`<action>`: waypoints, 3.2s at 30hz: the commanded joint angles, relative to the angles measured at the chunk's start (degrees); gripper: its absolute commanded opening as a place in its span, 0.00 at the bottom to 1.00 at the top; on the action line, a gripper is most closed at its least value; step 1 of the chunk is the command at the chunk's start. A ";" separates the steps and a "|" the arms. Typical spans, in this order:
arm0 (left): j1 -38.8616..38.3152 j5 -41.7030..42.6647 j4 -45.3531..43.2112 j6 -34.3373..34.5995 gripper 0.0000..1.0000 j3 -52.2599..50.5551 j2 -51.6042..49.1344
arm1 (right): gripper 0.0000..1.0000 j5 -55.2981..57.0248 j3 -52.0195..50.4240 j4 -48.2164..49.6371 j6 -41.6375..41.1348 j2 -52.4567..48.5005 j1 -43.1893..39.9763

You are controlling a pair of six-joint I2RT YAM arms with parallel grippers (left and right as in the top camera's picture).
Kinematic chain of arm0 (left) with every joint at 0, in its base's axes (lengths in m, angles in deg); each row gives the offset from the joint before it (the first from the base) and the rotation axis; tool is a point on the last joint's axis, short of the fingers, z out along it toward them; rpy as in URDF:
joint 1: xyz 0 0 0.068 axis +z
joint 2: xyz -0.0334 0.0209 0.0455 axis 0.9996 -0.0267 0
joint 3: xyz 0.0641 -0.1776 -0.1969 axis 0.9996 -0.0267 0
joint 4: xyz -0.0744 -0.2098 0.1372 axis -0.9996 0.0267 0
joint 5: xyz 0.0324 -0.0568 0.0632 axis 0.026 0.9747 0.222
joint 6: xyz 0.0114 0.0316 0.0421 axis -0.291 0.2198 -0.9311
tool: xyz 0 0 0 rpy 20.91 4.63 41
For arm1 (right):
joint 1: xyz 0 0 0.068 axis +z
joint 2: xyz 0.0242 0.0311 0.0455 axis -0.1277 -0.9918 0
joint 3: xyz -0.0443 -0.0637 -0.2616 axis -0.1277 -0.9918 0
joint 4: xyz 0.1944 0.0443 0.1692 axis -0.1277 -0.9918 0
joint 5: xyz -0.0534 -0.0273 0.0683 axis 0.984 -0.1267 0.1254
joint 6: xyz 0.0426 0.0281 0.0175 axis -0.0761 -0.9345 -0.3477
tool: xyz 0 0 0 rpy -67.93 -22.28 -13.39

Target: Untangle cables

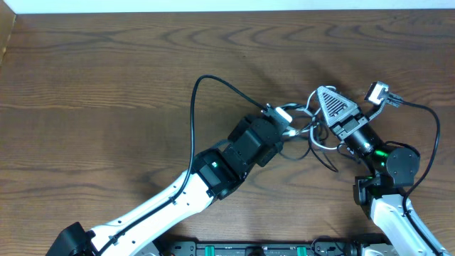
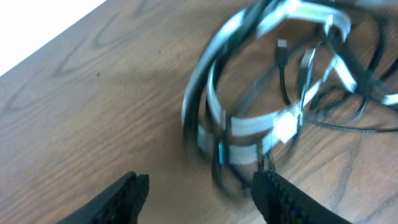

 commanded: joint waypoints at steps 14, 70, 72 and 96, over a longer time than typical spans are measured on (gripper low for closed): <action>-0.07 -0.44 -5.09 -4.98 0.72 0.31 0.35 | 0.01 -6.60 1.53 4.92 -19.17 0.33 -0.39; 0.09 -15.80 -1.49 6.27 0.07 0.31 -3.17 | 0.01 -14.27 1.51 -7.72 -6.23 0.33 -12.76; 0.09 -15.69 3.76 6.25 0.08 0.31 -0.72 | 0.01 -11.74 1.51 -11.26 3.06 0.33 -13.09; 0.09 10.21 13.66 0.55 0.08 0.31 8.94 | 0.37 -30.88 1.51 -25.79 22.84 0.33 -12.98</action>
